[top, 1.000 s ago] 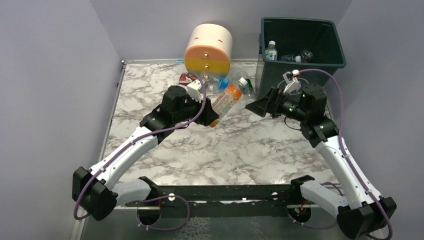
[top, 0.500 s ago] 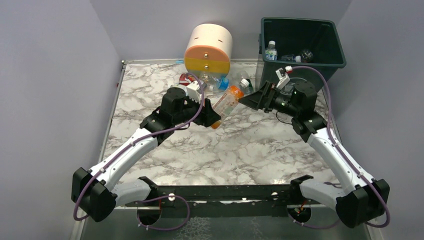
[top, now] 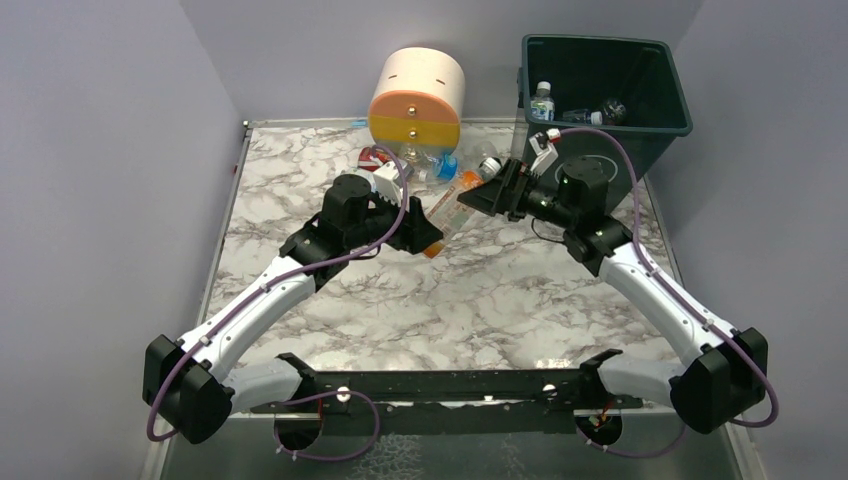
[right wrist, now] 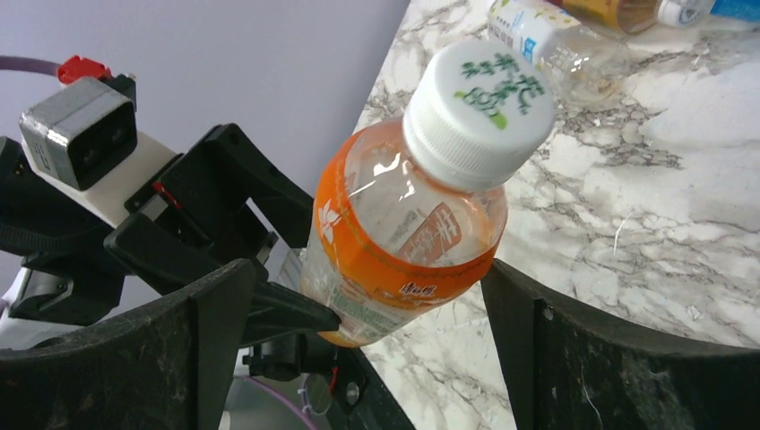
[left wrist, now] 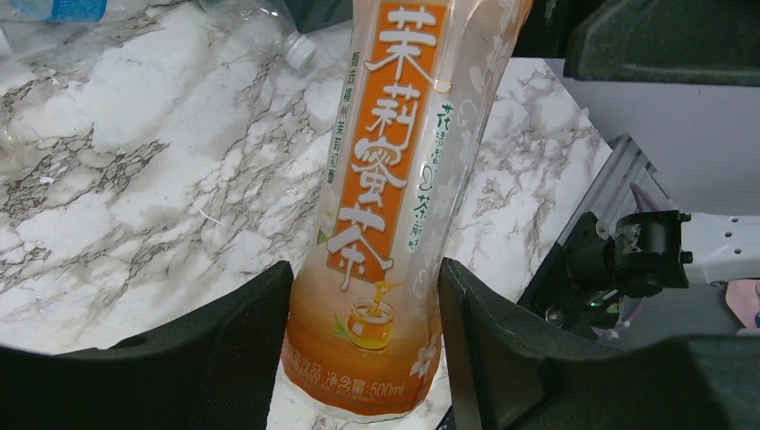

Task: Put the plastic bottles in the bin
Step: Pick up the plastic bottle at the center of the board.

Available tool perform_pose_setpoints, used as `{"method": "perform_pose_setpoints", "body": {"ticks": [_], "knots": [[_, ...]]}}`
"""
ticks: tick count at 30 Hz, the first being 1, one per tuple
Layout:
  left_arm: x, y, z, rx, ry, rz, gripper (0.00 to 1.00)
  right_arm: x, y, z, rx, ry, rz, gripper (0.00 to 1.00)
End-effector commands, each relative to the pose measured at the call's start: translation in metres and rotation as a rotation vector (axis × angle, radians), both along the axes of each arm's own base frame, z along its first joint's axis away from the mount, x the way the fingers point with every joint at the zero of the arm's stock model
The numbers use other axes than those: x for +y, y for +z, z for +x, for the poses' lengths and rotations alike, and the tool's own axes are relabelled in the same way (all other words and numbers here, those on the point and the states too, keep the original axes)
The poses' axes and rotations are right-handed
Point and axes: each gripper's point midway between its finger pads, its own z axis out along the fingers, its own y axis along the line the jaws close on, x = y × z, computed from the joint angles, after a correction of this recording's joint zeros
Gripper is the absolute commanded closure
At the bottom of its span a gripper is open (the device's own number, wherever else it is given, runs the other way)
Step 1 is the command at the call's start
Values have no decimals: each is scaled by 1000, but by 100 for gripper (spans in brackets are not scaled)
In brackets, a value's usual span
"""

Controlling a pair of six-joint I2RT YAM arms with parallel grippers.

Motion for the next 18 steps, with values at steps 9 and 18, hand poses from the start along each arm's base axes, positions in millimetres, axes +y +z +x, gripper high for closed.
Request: {"method": "perform_pose_setpoints", "body": {"ticks": [9, 18], "knots": [[-6, 20, -3, -45, -31, -45, 39, 13, 25, 31, -74, -54, 42, 0], [-6, 21, -3, -45, -36, -41, 39, 17, 26, 38, -76, -53, 46, 12]]}}
